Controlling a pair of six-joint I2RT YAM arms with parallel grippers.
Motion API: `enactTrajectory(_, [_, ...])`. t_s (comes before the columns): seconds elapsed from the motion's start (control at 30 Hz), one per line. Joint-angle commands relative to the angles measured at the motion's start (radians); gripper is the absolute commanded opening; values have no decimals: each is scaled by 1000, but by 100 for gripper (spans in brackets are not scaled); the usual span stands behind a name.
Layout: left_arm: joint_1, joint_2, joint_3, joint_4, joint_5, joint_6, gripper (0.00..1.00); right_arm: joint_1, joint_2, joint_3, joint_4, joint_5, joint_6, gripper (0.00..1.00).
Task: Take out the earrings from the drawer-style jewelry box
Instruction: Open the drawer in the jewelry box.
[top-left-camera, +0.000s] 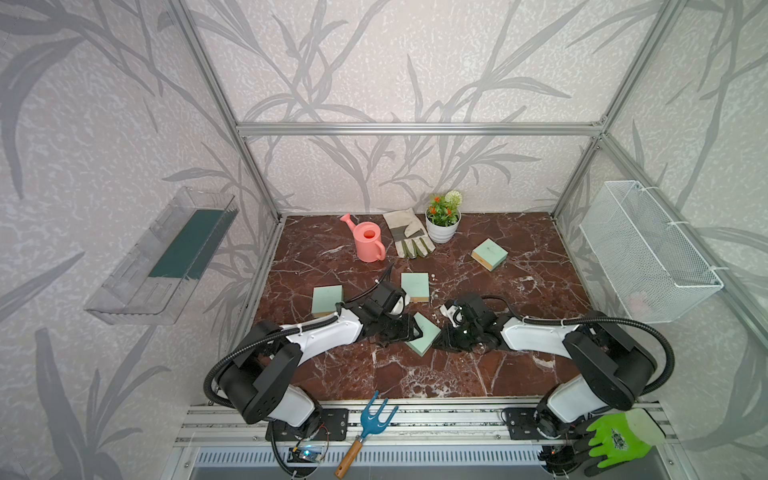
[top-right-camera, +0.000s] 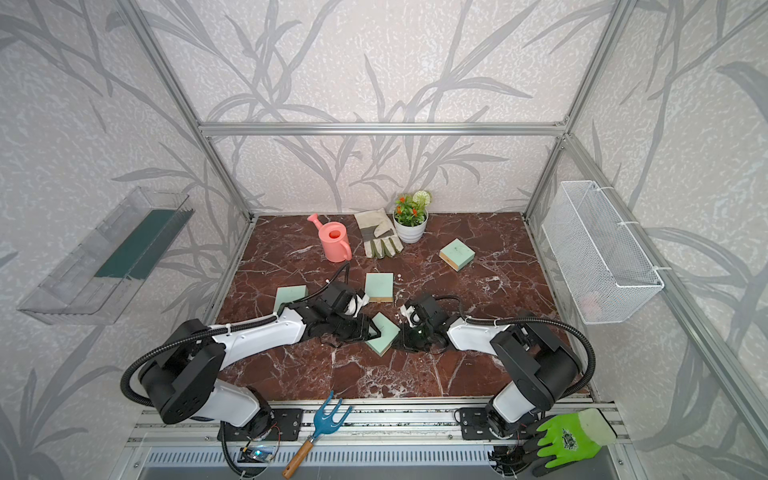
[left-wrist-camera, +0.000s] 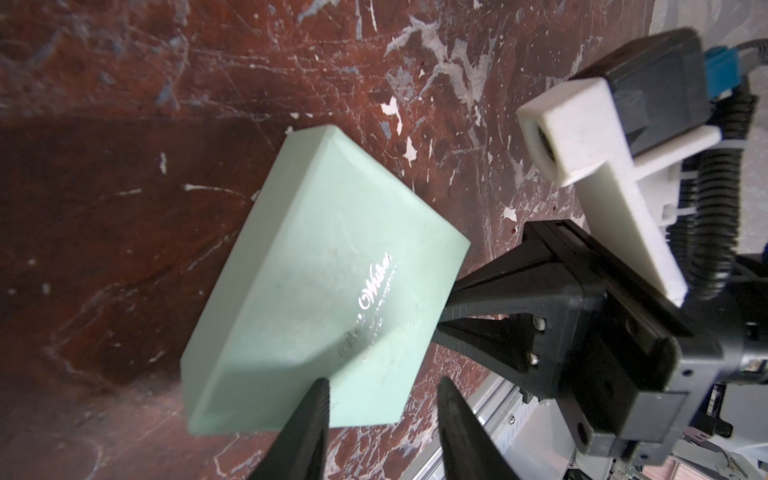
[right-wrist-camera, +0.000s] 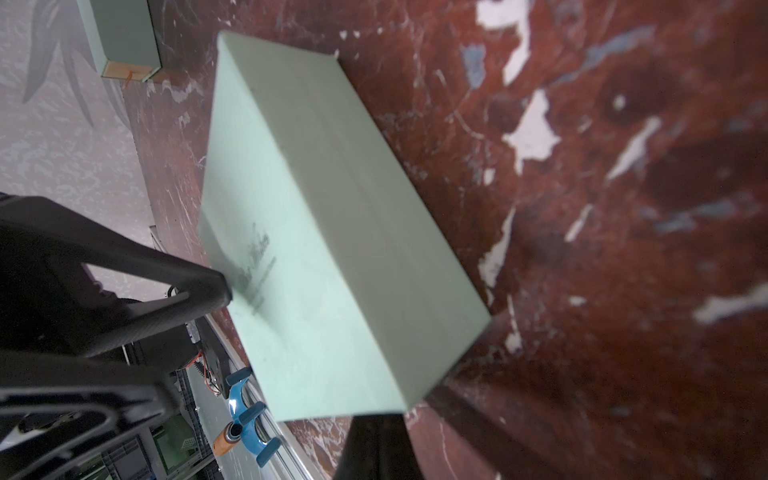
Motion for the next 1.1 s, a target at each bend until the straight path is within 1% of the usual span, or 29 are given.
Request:
enactTrajectory(0.0, [0, 22, 17, -21, -15, 23, 44, 4, -38, -24, -54, 18, -16, 0])
enactTrajectory(0.77, [12, 22, 36, -32, -15, 34, 44, 3, -151, -92, -148, 52, -30, 0])
enactTrajectory(0.87, [11, 11, 47, -42, -7, 55, 45, 2, -150, -89, -153, 55, -36, 0])
enactTrajectory(0.93, [4, -13, 63, -84, -33, 86, 46, 2, -140, -76, -157, 57, -44, 0])
enactTrajectory(0.97, [-7, -35, 72, -117, -70, 106, 47, 2, -134, -65, -165, 58, -51, 0])
enactTrajectory(1.03, [-39, -82, 87, -181, -149, 161, 54, 2, -124, -49, -171, 58, -61, 0])
enactTrajectory(1.07, [-59, -99, 100, -219, -187, 202, 59, 2, -117, -40, -175, 58, -67, 0])
